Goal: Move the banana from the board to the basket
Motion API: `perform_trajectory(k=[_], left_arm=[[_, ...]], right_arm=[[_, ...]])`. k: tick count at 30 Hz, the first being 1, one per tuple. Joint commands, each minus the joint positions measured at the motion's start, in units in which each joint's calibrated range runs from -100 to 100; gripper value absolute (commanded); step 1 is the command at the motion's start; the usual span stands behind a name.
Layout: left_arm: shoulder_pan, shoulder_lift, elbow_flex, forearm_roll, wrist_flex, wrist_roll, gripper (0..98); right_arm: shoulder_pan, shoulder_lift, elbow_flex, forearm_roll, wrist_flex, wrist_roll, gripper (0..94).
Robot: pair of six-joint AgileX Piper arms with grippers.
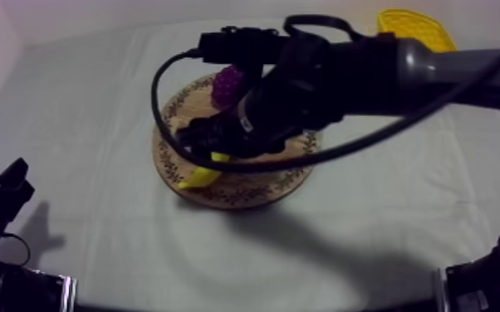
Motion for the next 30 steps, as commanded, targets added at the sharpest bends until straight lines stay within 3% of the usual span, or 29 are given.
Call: perform_trajectory(k=[1,19,30], left_arm=[[0.0,0.0,0.0,-0.01,0.0,0.0,0.1],[0.0,0.0,0.0,-0.01,0.0,0.0,0.1],[0.0,0.0,0.0,-0.01,0.0,0.0,0.1]], right_arm=[[0.3,4.1,-2.9,-0.5,0.9,0.6,55.8],[3.3,18.2,-15.8,-3.3,4.1,4.4,53.9],[4.9,20.1,-16.3,-7.0,2.9,10.0,39.4]])
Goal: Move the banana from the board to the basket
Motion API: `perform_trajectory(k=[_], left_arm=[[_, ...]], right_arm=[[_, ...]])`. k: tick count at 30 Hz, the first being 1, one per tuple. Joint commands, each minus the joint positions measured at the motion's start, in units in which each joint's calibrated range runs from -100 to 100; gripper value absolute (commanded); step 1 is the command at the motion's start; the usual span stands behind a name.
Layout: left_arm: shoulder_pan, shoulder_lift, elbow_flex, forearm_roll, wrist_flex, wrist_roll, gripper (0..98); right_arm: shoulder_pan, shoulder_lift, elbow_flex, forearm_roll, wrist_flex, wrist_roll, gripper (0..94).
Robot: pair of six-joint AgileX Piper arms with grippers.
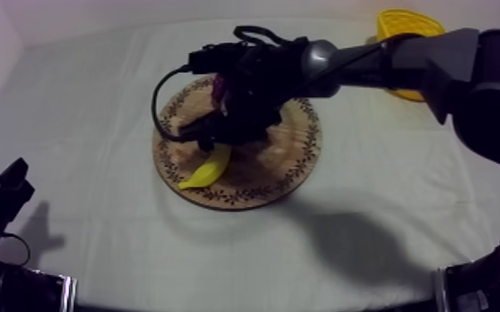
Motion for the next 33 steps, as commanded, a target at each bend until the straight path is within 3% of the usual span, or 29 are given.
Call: perform_trajectory(k=[1,6,16,26,33], left_arm=[[0.0,0.0,0.0,-0.01,0.0,0.0,0.1],[0.0,0.0,0.0,-0.01,0.0,0.0,0.1],[0.0,0.0,0.0,-0.01,0.0,0.0,0.1],[0.0,0.0,0.0,-0.01,0.0,0.0,0.1],[0.0,0.0,0.0,-0.01,0.0,0.0,0.1]], right_arm=[[0.3,0.0,0.7,-1.0,-0.7,1.5,37.9],[0.6,0.1,3.0,-2.8,-3.1,4.2,31.9],[-0.3,-1.0,4.6,-2.2,-3.7,3.5,27.8],[0.4,-4.3,-6.1,-2.9,7.4,4.4,27.1],[5.5,-5.5,-19.3,-5.4,18.5,7.1,27.1]])
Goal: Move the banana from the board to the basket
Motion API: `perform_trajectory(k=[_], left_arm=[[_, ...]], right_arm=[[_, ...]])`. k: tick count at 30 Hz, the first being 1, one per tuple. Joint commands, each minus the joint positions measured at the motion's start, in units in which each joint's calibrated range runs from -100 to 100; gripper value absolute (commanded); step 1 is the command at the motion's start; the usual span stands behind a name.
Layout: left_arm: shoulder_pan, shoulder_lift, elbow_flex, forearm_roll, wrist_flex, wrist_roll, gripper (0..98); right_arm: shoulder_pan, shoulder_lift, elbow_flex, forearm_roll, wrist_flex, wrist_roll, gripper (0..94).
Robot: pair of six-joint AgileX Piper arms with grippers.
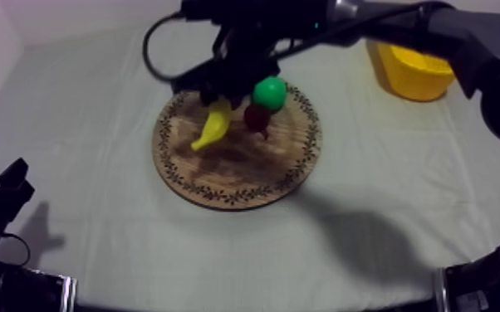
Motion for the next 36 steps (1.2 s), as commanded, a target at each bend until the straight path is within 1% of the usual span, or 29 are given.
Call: perform_trajectory(k=[1,5,9,15,24,36], left_arm=[[0.0,0.0,0.0,-0.01,0.0,0.0,0.1],[0.0,0.0,0.0,-0.01,0.0,0.0,0.1],[0.0,0.0,0.0,-0.01,0.0,0.0,0.1],[0.0,0.0,0.0,-0.01,0.0,0.0,0.1],[0.0,0.0,0.0,-0.01,0.0,0.0,0.1],[0.0,0.0,0.0,-0.01,0.0,0.0,0.1]], right_arm=[[2.9,-0.1,-7.3,-1.0,4.7,1.1,27.0],[6.9,-0.6,-13.4,-1.4,8.7,2.0,26.7],[11.1,-1.0,-16.7,-1.9,11.7,2.7,26.3],[17.6,-2.4,-17.8,-2.9,14.0,3.4,26.1],[26.2,-4.0,-15.6,-2.9,14.0,4.1,26.4],[33.7,-3.4,-9.5,-2.3,10.0,5.4,25.6]])
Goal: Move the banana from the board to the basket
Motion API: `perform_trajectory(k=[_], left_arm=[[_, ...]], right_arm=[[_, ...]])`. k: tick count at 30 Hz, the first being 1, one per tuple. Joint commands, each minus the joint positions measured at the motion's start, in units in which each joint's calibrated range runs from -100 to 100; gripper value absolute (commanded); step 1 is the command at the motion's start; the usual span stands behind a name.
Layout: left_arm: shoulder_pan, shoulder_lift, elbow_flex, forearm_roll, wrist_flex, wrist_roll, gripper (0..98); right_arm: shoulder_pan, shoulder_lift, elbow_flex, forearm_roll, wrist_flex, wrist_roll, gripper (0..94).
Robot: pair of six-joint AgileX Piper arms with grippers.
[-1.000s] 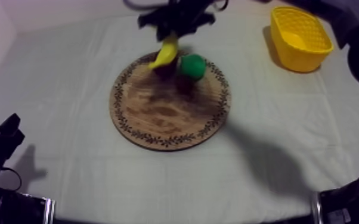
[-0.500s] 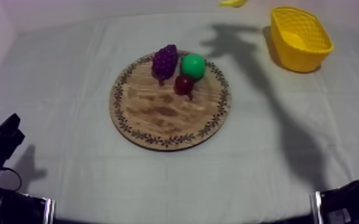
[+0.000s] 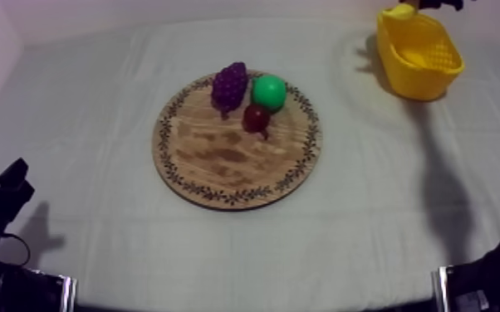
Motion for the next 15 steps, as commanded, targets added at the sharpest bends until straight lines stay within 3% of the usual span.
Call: perform_trajectory(k=[1,15], left_arm=[[0.0,0.0,0.0,-0.01,0.0,0.0,0.1],[0.0,0.0,0.0,-0.01,0.0,0.0,0.1]], right_arm=[[1.2,0.3,0.8,0.2,-0.8,0.2,25.5],[4.6,4.0,3.4,1.7,-5.1,1.3,23.5]])
